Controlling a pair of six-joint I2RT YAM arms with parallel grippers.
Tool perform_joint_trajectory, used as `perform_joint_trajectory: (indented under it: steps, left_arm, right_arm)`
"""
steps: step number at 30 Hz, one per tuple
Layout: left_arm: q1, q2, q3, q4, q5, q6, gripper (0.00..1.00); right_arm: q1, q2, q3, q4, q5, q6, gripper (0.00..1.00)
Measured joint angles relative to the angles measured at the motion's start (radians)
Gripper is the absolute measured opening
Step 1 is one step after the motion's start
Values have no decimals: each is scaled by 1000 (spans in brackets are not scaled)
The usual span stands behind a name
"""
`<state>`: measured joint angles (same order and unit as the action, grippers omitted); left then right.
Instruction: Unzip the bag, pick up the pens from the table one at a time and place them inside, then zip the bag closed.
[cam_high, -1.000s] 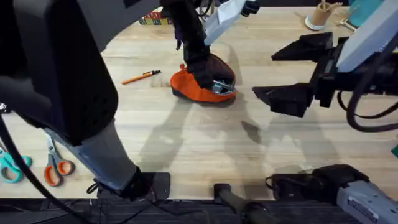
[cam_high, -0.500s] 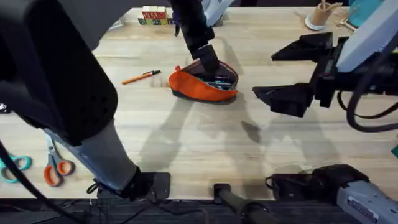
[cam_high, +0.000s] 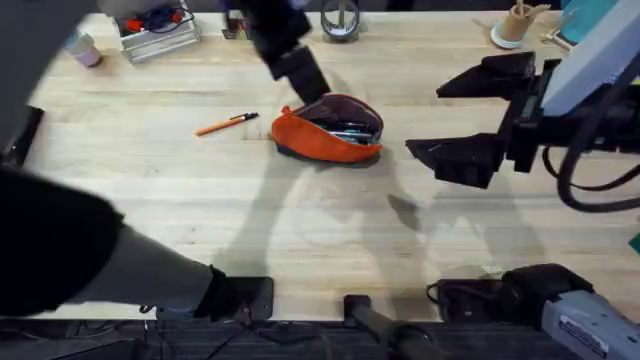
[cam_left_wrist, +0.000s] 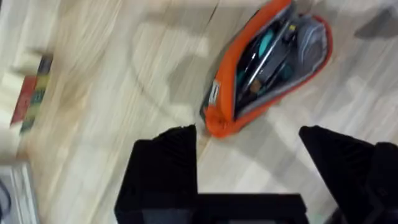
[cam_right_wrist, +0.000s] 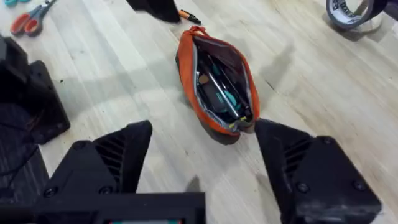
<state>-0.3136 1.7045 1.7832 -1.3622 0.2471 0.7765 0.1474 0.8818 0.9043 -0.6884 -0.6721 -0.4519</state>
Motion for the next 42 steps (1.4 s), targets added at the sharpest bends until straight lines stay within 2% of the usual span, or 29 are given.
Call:
perform_joint_trajectory:
  steps: [9,14,19,24,28,33,37,42]
  left_arm:
    - [161,-77,0,-108,-5,-7,993]
    - [263,-89,-13,-99,-5,-7,994]
    - [356,-97,-107,-47,-5,-7,993]
    - [426,-97,-243,40,-6,-7,993]
    - [460,-97,-359,107,-15,0,994]
    - [473,-97,-478,221,-103,12,993]
    - [473,-97,-527,284,-164,29,993]
    - [473,-97,-547,354,-196,65,993]
  right_arm:
    - [0,0,0,0,0,0,997]
    - [0,0,0,0,0,0,997]
    - [0,0,0,0,0,0,997]
    - [0,0,0,1,0,0,997]
    - [0,0,0,0,0,0,997]
    - [0,0,0,0,0,0,998]
    - [0,0,0,0,0,0,998]
    - [0,0,0,0,0,0,998]
